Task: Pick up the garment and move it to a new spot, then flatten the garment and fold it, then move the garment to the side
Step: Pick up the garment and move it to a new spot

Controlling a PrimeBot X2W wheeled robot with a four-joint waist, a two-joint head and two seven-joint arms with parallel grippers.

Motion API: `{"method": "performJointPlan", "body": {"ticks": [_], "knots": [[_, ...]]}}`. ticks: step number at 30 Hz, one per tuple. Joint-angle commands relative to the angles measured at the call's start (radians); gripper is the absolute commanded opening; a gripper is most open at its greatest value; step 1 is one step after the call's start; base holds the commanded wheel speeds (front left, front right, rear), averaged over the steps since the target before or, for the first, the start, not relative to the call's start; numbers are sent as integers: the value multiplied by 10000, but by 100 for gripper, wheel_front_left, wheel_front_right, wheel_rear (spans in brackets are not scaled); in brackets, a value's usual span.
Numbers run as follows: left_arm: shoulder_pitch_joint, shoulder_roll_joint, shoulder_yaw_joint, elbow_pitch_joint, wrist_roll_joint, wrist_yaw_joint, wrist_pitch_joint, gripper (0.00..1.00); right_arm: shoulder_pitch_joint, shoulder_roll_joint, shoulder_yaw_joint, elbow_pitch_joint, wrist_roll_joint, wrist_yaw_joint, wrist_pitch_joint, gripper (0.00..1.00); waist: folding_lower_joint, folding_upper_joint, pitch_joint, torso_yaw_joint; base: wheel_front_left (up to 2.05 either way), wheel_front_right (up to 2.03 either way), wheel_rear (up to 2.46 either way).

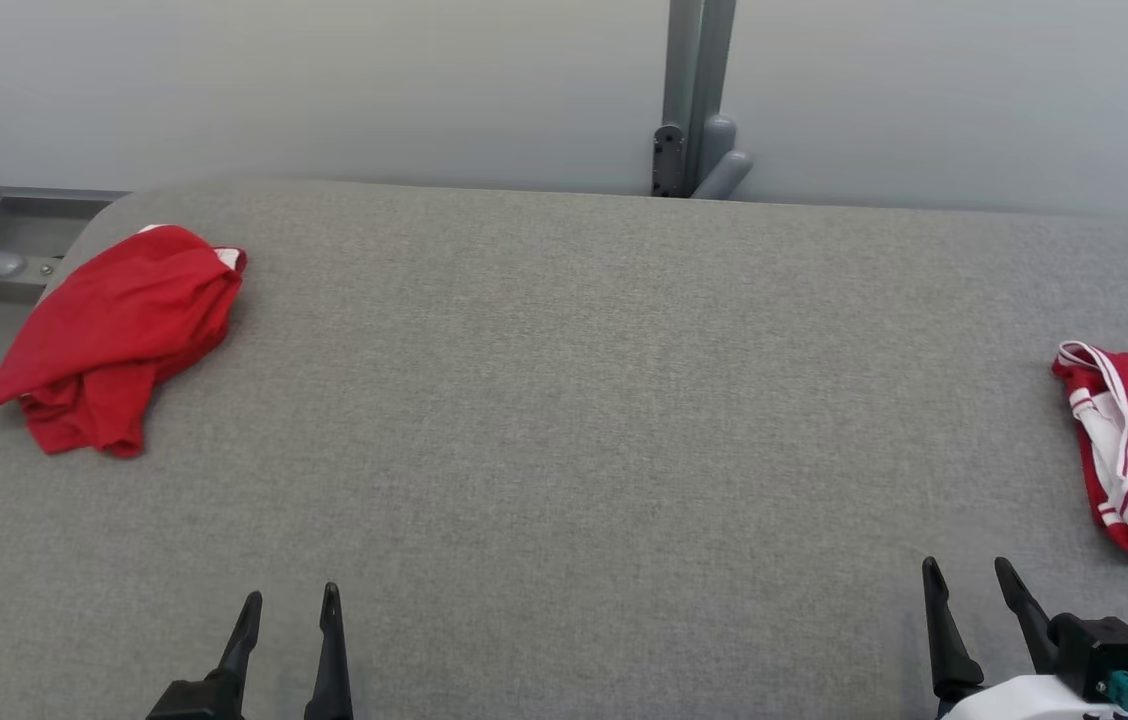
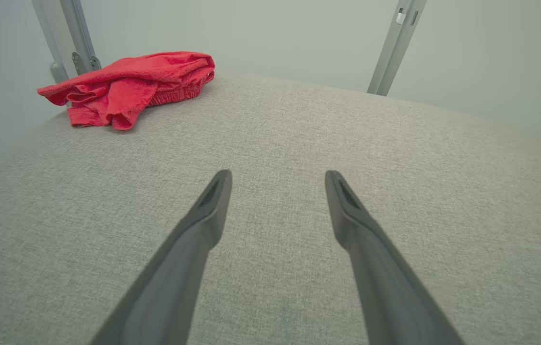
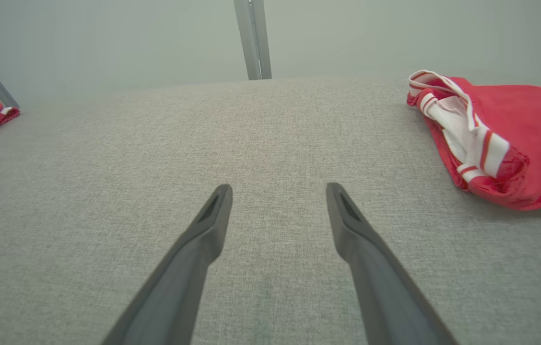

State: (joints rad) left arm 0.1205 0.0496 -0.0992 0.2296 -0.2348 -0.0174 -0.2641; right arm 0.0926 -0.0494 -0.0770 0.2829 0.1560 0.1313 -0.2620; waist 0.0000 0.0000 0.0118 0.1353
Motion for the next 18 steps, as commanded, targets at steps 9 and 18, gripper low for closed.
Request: {"method": "performJointPlan", "body": {"ticks": [9,18], "knots": [[337,23,181,-21,82,77,0,100,3,-26,343,121,54,-11,-35,100,0,0,-381,1896,0,0,0],[542,22,356,-117,-8,87,0,100,-43,-28,537,211,142,-11,-35,100,0,0,-365,2457,0,0,0]]}}
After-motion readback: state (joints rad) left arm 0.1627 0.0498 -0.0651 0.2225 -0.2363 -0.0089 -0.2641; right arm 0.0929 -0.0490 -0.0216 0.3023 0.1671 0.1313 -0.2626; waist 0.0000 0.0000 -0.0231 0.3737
